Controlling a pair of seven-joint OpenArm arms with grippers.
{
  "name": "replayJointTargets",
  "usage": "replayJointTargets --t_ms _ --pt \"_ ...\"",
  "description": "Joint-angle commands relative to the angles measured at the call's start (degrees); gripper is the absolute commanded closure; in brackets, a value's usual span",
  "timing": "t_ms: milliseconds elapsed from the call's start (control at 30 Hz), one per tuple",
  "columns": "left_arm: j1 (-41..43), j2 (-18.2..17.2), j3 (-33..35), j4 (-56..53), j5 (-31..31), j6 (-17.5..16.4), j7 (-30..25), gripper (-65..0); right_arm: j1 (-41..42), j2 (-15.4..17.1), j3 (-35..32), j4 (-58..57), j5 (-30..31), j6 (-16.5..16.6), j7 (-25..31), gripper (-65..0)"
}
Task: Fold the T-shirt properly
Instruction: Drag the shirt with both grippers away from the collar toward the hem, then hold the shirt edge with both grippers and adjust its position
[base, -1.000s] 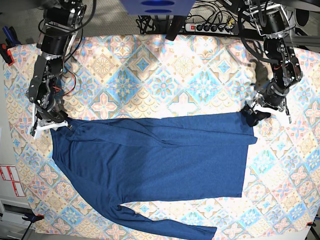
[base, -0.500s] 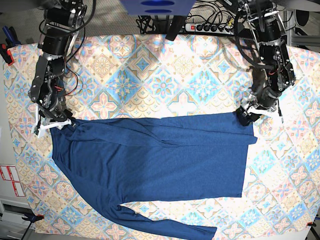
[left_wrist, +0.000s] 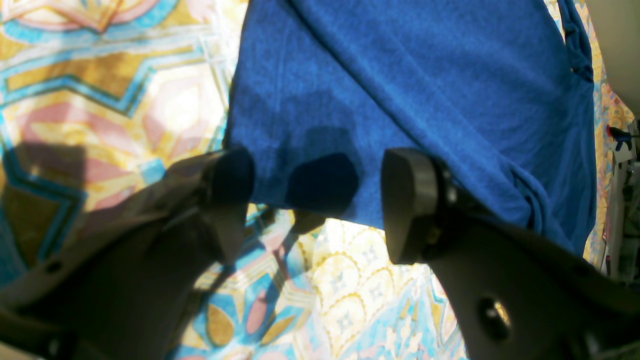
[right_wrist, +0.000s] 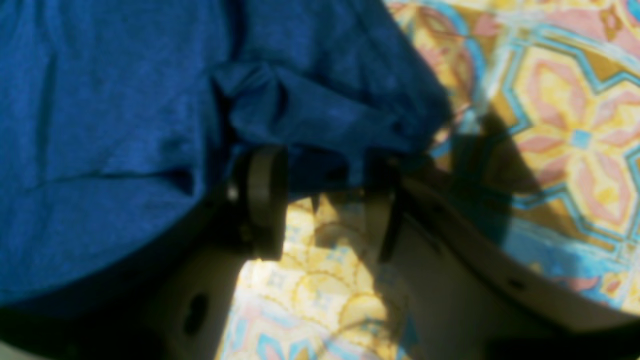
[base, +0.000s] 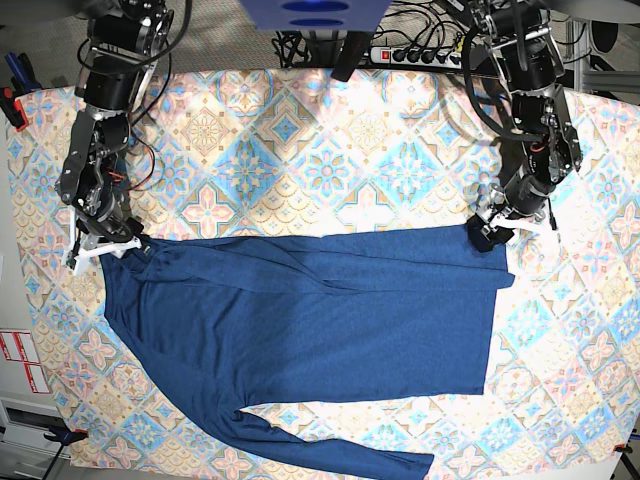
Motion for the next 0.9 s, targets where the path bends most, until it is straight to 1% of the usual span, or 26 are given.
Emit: replayJointTargets --t_ms 0,167,267,333,400,500,733,867 --pt "-0.02 -0.14 0.03 0.46 -0.11 0.00 1.23 -39.8 1.10 0.66 0.13 0.99 0.44 0.34 1.13 -24.0" --pt "5.26 -0.41 -0.23 5.91 -6.79 0.00 2.55 -39.8 0.92 0.84 0.13 0.99 0.44 0.34 1.13 -24.0" --pt "6.67 -0.49 -0.32 6.96 -8.11 0.09 2.37 -39.8 1.01 0.84 0.13 0.99 0.44 0.34 1.13 -24.0" --pt "6.67 -0.49 -0.41 6.87 -7.85 0.09 2.29 -39.8 1.10 0.84 0.13 0.99 0.44 0.34 1.13 -24.0" --pt "6.67 -0.49 -1.99 6.79 -7.67 0.09 2.29 -39.8 1.10 0.84 0.13 0.99 0.44 0.34 1.13 -24.0" --pt "5.70 -0.23 -2.87 5.20 -7.59 0.09 2.29 -39.8 1.10 0.75 0.13 0.99 0.44 0.34 1.13 -24.0" --pt "-2.30 -0.23 -2.78 -5.08 -7.59 0.09 2.29 -39.8 1.10 0.75 0.13 0.99 0.44 0.34 1.13 -24.0" --pt "-4.85 -0.14 -2.61 -6.66 -7.50 0.09 2.37 -39.7 1.10 0.75 0.13 1.07 0.44 0.34 1.13 -24.0"
